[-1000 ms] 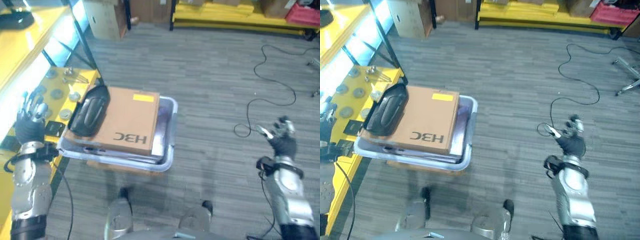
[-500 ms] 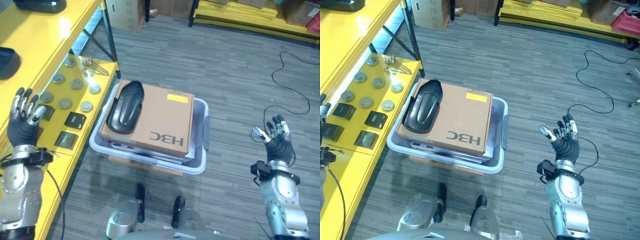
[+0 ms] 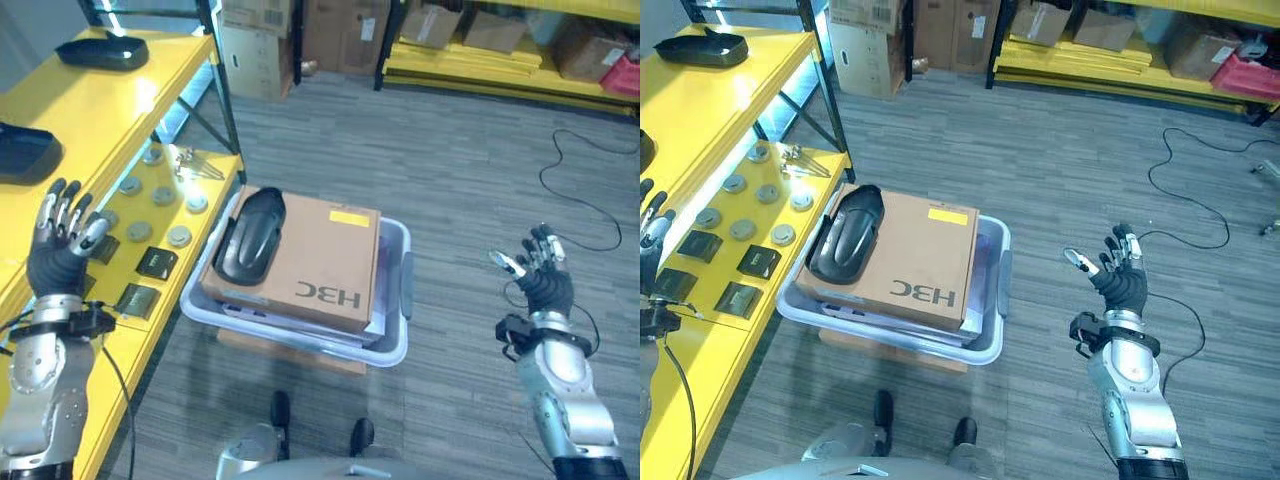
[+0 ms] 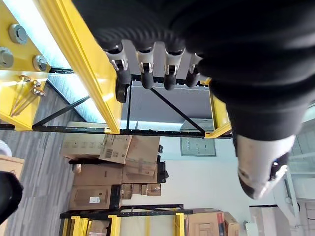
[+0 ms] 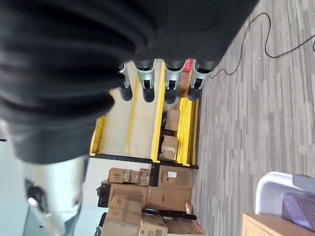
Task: Move parts from the plastic box to the shelf.
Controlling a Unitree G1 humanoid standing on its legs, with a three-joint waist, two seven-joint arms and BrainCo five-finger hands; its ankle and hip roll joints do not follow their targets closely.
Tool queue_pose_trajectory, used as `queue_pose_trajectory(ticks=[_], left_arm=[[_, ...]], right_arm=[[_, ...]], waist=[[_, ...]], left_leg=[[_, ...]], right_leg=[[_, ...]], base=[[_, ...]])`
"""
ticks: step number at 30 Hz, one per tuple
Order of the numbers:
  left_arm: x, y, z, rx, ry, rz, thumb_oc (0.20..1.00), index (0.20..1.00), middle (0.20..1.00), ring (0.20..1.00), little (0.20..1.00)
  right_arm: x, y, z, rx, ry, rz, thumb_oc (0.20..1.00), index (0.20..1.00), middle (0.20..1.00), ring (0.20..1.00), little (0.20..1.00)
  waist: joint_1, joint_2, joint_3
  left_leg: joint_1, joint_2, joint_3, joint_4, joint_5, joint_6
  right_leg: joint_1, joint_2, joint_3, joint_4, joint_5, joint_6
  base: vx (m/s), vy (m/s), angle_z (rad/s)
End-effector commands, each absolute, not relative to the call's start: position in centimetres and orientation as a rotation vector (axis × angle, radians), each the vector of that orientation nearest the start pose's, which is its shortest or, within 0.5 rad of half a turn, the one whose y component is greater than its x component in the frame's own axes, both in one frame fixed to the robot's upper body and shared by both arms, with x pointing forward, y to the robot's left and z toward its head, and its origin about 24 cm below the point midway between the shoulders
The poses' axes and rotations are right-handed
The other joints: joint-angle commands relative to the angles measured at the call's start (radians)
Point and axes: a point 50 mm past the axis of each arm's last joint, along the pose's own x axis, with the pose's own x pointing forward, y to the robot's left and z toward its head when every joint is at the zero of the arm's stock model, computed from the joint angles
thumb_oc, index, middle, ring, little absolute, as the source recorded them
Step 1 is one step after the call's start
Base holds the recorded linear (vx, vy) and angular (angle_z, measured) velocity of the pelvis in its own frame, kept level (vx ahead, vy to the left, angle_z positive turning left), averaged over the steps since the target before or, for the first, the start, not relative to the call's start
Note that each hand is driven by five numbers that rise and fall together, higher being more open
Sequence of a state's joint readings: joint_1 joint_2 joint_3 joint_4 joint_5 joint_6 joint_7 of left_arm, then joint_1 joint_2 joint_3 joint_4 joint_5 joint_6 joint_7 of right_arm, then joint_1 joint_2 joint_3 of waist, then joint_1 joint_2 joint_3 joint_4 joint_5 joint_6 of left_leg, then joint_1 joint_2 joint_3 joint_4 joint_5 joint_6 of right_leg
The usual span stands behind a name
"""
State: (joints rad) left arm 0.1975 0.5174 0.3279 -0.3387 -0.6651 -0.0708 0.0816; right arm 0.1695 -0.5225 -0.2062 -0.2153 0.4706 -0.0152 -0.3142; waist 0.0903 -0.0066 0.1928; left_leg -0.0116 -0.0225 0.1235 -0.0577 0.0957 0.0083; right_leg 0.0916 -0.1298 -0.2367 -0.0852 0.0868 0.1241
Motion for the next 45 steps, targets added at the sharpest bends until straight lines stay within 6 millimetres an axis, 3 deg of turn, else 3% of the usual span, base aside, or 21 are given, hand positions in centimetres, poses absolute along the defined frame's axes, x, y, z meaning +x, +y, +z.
queue_pose_trajectory(ticks=[1, 5, 7, 10, 11, 15, 23, 31, 36, 45], left_arm=[[20.7, 28.9, 15.8, -0.048, -0.410, 0.204, 1.000, 1.000, 1.000, 1.000, 1.000], [21.9, 27.4, 15.7, -0.052, -0.383, 0.138, 1.000, 1.000, 1.000, 1.000, 1.000], [22.9, 26.5, 16.5, -0.063, -0.428, 0.093, 1.000, 1.000, 1.000, 1.000, 1.000], [23.7, 26.0, 17.4, -0.063, -0.479, 0.073, 1.000, 1.000, 1.000, 1.000, 1.000], [25.0, 25.0, 18.8, -0.087, -0.538, 0.011, 1.000, 1.000, 1.000, 1.000, 1.000], [25.1, 24.4, 19.7, -0.104, -0.600, -0.055, 1.000, 1.000, 1.000, 1.000, 1.000], [25.2, 23.8, 19.6, -0.111, -0.619, -0.084, 1.000, 1.000, 1.000, 1.000, 1.000], [24.9, 23.8, 19.1, -0.123, -0.613, -0.070, 1.000, 1.000, 1.000, 1.000, 1.000], [24.7, 24.2, 18.9, -0.134, -0.603, -0.062, 1.000, 1.000, 1.000, 1.000, 1.000], [25.2, 23.8, 18.8, -0.133, -0.596, -0.066, 1.000, 1.000, 1.000, 1.000, 1.000]], right_arm=[[22.2, -29.8, 11.9, -0.115, -0.187, -0.420, 1.000, 1.000, 1.000, 1.000, 1.000], [25.7, -28.0, 13.5, -0.192, -0.231, -0.395, 1.000, 1.000, 1.000, 1.000, 1.000], [28.2, -27.5, 14.9, -0.235, -0.288, -0.430, 1.000, 1.000, 1.000, 1.000, 1.000], [30.3, -27.2, 16.4, -0.244, -0.321, -0.463, 1.000, 1.000, 1.000, 1.000, 1.000], [33.3, -27.7, 18.9, -0.246, -0.367, -0.552, 1.000, 1.000, 1.000, 1.000, 1.000], [35.1, -28.2, 19.6, -0.252, -0.359, -0.619, 1.000, 1.000, 1.000, 1.000, 1.000], [36.7, -28.2, 19.4, -0.243, -0.305, -0.628, 1.000, 1.000, 1.000, 1.000, 1.000], [36.7, -28.1, 21.5, -0.086, -0.430, -0.739, 1.000, 1.000, 1.000, 1.000, 1.000], [37.0, -27.3, 23.1, -0.114, -0.441, -0.709, 1.000, 1.000, 1.000, 1.000, 1.000], [38.7, -24.4, 21.1, -0.183, -0.317, -0.607, 1.000, 1.000, 1.000, 1.000, 1.000]], waist=[[0.014, -0.010, -0.019], [0.053, 0.007, 0.014], [0.082, 0.021, 0.052], [0.097, 0.035, 0.084], [0.139, 0.071, 0.157], [0.184, 0.116, 0.218], [0.226, 0.146, 0.244], [0.249, 0.167, 0.247], [0.256, 0.167, 0.243], [0.268, 0.177, 0.257]], left_leg=[[0.024, 0.050, -0.072, -0.014, -0.024, -0.050], [-0.026, 0.053, -0.096, 0.057, -0.032, -0.055], [-0.091, 0.042, -0.119, 0.103, -0.034, -0.054], [-0.153, 0.031, -0.140, 0.142, -0.037, -0.053], [-0.250, 0.011, -0.172, 0.196, -0.028, -0.049], [-0.329, -0.020, -0.211, 0.233, -0.021, -0.038], [-0.337, -0.045, -0.233, 0.211, -0.017, -0.026], [-0.307, -0.054, -0.235, 0.164, -0.012, -0.016], [-0.288, -0.056, -0.236, 0.145, -0.011, -0.014], [-0.272, -0.059, -0.231, 0.134, -0.007, -0.014]], right_leg=[[-0.042, -0.007, -0.003, 0.001, 0.030, 0.032], [-0.058, -0.025, -0.026, 0.059, 0.009, 0.026], [-0.095, -0.038, -0.040, 0.096, -0.002, 0.021], [-0.134, -0.049, -0.053, 0.126, -0.012, 0.017], [-0.193, -0.066, -0.085, 0.169, -0.019, 0.004], [-0.238, -0.084, -0.128, 0.202, -0.029, -0.010], [-0.237, -0.095, -0.154, 0.189, -0.033, -0.012], [-0.216, -0.108, -0.170, 0.164, -0.027, -0.004], [-0.206, -0.112, -0.170, 0.158, -0.025, 0.003], [-0.191, -0.122, -0.177, 0.152, -0.018, 0.009]], base=[[0.18, -0.053, 0.10], [0.07, -0.015, 0.09], [-0.15, -0.016, 0.14], [-0.22, -0.022, 0.29], [-0.39, -0.023, 0.34], [-0.19, -0.003, 0.43], [-0.02, 0.027, 0.25], [0.02, 0.047, 0.01], [0.04, 0.046, 0.05], [0.00, 0.004, 0.00]])
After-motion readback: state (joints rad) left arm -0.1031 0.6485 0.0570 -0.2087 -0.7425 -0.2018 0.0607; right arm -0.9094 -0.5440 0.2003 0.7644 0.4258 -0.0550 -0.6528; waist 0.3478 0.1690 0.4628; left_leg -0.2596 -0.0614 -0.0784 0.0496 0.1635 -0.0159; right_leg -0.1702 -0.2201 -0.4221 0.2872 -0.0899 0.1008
